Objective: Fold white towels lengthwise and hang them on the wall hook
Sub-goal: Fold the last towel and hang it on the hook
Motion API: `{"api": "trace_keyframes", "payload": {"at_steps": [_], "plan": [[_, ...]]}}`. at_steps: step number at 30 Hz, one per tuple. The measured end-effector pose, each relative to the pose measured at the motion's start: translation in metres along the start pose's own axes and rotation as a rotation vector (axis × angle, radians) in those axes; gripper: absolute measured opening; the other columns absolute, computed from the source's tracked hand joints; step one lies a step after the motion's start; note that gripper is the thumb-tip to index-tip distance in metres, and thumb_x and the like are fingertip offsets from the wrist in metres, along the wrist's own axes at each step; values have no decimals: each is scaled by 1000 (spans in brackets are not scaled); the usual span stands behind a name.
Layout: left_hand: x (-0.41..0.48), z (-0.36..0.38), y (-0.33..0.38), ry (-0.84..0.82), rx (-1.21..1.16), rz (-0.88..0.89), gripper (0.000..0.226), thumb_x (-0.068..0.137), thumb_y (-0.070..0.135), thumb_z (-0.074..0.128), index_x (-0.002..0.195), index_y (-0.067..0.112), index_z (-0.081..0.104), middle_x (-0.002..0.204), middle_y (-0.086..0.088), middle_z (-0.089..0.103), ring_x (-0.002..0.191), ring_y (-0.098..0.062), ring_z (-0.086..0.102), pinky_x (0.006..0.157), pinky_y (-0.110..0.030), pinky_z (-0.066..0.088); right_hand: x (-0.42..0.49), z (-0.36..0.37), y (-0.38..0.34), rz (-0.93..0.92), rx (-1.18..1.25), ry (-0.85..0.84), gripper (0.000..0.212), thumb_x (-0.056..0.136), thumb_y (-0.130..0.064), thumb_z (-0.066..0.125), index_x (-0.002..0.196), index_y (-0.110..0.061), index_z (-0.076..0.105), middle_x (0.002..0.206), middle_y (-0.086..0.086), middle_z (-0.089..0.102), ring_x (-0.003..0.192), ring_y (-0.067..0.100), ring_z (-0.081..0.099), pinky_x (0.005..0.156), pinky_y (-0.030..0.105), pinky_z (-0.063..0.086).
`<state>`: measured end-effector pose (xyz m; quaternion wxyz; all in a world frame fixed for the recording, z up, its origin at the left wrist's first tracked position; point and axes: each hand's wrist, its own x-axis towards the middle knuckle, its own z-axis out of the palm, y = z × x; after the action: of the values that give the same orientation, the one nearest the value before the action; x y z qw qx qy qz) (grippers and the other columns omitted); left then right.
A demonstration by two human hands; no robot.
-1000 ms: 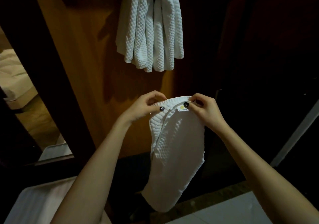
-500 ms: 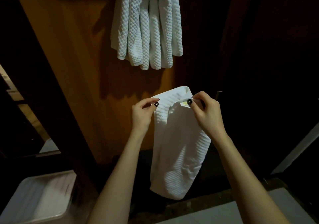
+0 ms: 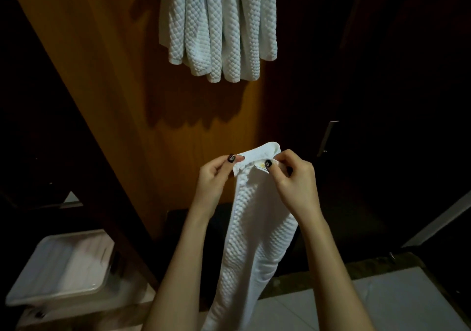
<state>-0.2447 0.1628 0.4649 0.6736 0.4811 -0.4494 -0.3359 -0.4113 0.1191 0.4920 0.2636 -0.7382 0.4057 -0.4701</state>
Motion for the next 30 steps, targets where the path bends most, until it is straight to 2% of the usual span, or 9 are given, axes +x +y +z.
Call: {"api": "trace_keyframes", "payload": {"at_steps": [3,6,9,13,17,21,26,28,30], "plan": [[-4,-4,7,-71,41,37,11,82,21,69,91,25,74,96,9,73,92,-3,66,75,-12,48,-1,1,2,24,-4,-3,13,89,-16,65,77,-11,61,64,-3,56,73,25,55,72,40,45],[-4,-7,10,-97,89,73,21,79,5,73,89,23,73,92,7,70,85,-2,64,74,-13,48,1,1,-1,41,-3,-3,11,88,-18,66,81,-10,65,72,2,65,85,28,60,77,48,50],[-4,-8,11,-69,112,89,24,79,0,72,85,24,71,82,12,69,78,-1,61,71,-14,47,4,2,-5,14,-9,0,12,88,-16,67,79,-8,66,71,5,65,81,26,61,76,48,50],[-4,-10,11,0,112,99,24,81,-3,69,83,21,70,77,16,71,73,6,62,67,-9,46,5,5,-10,-21,9,-23,12,86,-12,68,75,-8,64,67,4,63,69,20,60,68,41,49],[-4,-13,7,76,70,70,20,84,2,68,83,22,68,75,14,71,71,2,64,64,-11,49,7,5,-12,-51,56,-74,14,86,-13,69,73,-11,62,66,0,62,64,14,57,58,29,42],[0,-10,7,107,31,84,21,83,5,69,82,26,68,77,14,69,75,-1,63,69,-13,49,11,3,-11,-88,32,-75,15,86,-12,70,74,-9,62,67,0,61,64,12,56,58,23,39],[6,-7,10,94,46,143,21,81,16,68,77,37,69,76,14,68,74,0,62,66,-14,49,17,2,-13,-137,-12,-87,13,85,-13,72,75,-7,65,68,-1,63,68,12,57,69,30,40],[14,-8,12,108,70,169,25,82,11,67,76,35,67,75,15,67,71,2,60,64,-12,47,17,-1,-13,-165,-55,-120,8,86,-17,71,80,-12,69,73,-12,60,79,1,55,79,38,43],[24,-11,17,123,93,194,27,83,6,67,77,32,65,74,17,66,69,5,59,62,-10,45,17,-9,-9,-174,-92,-143,3,87,-23,71,88,-20,71,77,-19,51,88,-12,45,86,36,38]]}}
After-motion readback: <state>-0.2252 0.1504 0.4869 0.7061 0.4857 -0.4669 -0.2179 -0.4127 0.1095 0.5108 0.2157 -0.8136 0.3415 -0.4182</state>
